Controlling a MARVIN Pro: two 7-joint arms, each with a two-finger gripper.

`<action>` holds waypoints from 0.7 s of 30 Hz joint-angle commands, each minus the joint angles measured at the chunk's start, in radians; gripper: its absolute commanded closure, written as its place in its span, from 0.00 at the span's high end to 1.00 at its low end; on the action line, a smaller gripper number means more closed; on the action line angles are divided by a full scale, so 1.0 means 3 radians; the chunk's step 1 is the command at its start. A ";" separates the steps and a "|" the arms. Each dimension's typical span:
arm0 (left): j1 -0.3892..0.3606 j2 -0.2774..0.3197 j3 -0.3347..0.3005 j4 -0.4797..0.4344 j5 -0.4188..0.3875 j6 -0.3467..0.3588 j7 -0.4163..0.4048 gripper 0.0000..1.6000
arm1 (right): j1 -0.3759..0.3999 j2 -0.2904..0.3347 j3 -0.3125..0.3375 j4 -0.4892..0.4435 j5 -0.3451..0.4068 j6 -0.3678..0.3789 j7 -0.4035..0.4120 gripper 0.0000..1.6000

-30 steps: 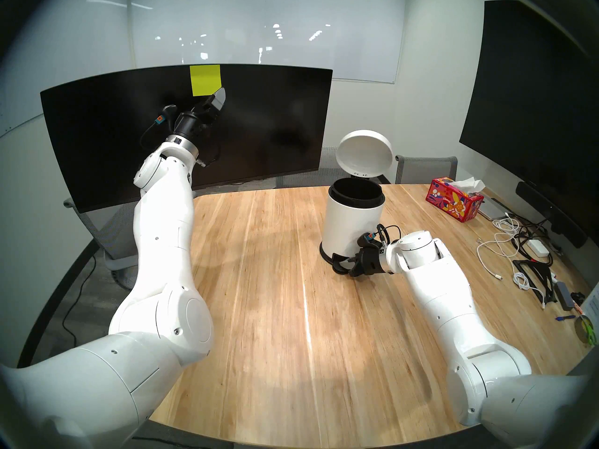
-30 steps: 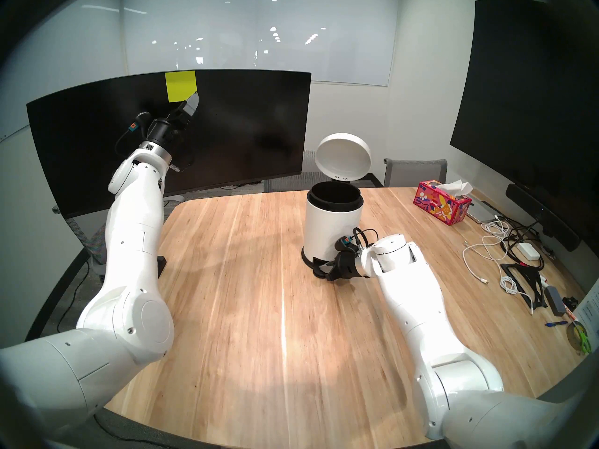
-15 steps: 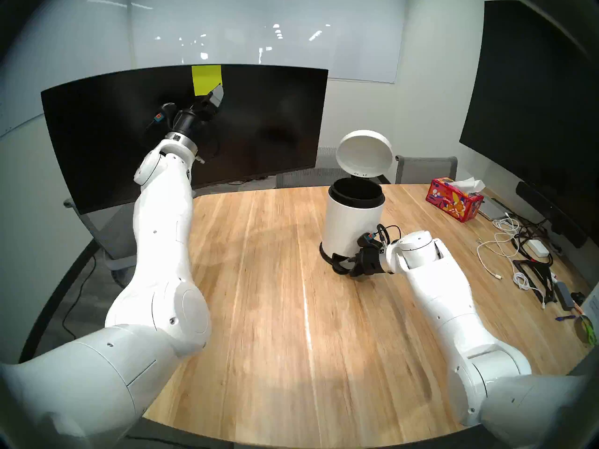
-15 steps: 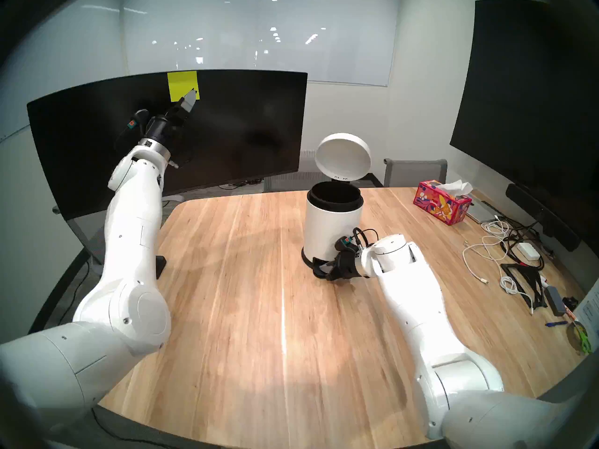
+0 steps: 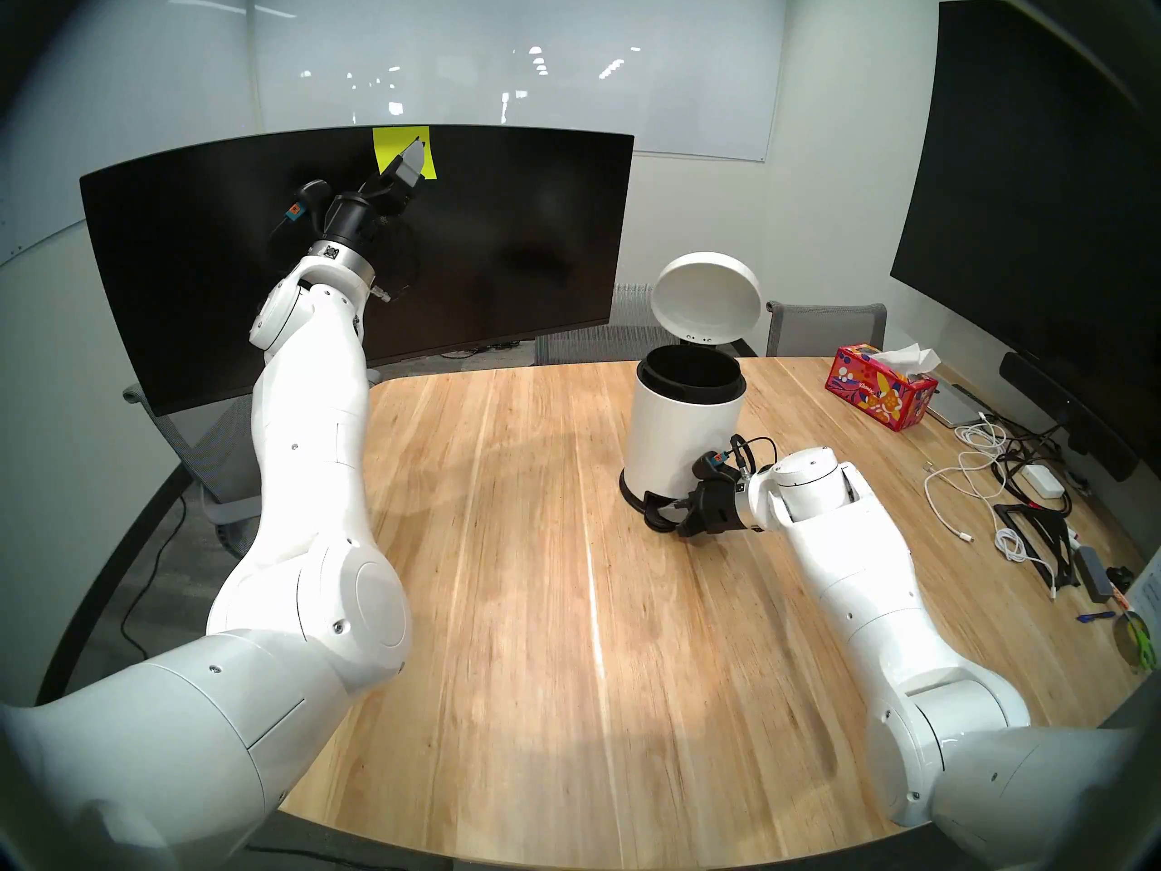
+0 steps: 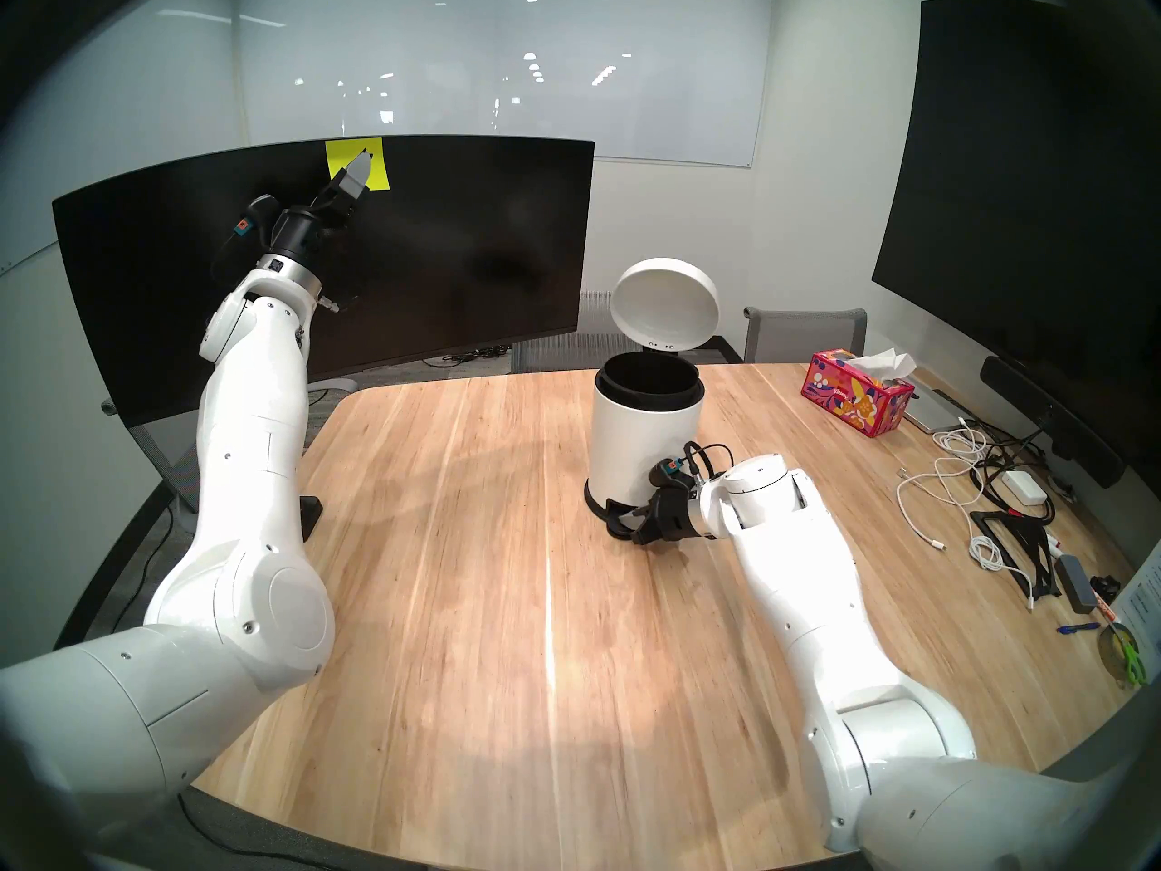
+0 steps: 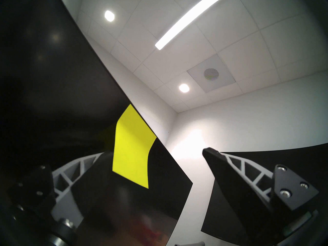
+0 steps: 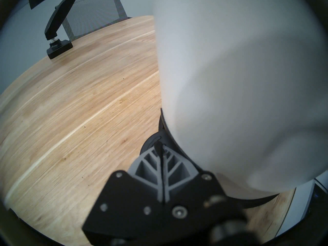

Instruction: Peel the sticky note off the monitor, open the trash can lid and drop the sticker into the trash can

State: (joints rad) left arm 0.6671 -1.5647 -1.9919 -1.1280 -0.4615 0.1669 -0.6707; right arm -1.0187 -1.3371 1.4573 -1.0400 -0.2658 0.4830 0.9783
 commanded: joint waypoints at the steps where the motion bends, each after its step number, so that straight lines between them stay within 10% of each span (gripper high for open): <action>1: -0.0040 -0.0016 0.0007 -0.0136 -0.0018 0.0037 0.0004 1.00 | -0.0015 0.0022 0.0004 0.0006 -0.0010 0.0001 -0.0009 0.00; 2: -0.0038 -0.0017 0.0007 -0.0142 -0.0020 0.0049 0.0003 0.98 | -0.0015 0.0022 0.0004 0.0006 -0.0010 0.0001 -0.0009 0.00; 6: -0.0021 -0.0018 0.0007 -0.0170 -0.0028 0.0099 -0.0011 0.00 | -0.0015 0.0022 0.0004 0.0006 -0.0010 0.0001 -0.0009 0.00; 19: 0.0039 -0.0079 -0.0004 -0.0286 -0.0061 0.0186 -0.0018 0.00 | -0.0015 0.0022 0.0004 0.0006 -0.0010 0.0001 -0.0009 0.00; 20: 0.0048 -0.0086 -0.0006 -0.0305 -0.0065 0.0206 -0.0011 0.08 | -0.0015 0.0022 0.0004 0.0006 -0.0010 0.0001 -0.0009 0.00; 21: 0.0057 -0.0094 -0.0010 -0.0327 -0.0072 0.0234 0.0000 0.40 | -0.0015 0.0022 0.0004 0.0006 -0.0010 0.0001 -0.0009 0.00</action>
State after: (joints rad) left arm 0.6893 -1.5803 -1.9933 -1.1809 -0.4716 0.2243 -0.6742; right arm -1.0187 -1.3371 1.4573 -1.0400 -0.2658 0.4830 0.9783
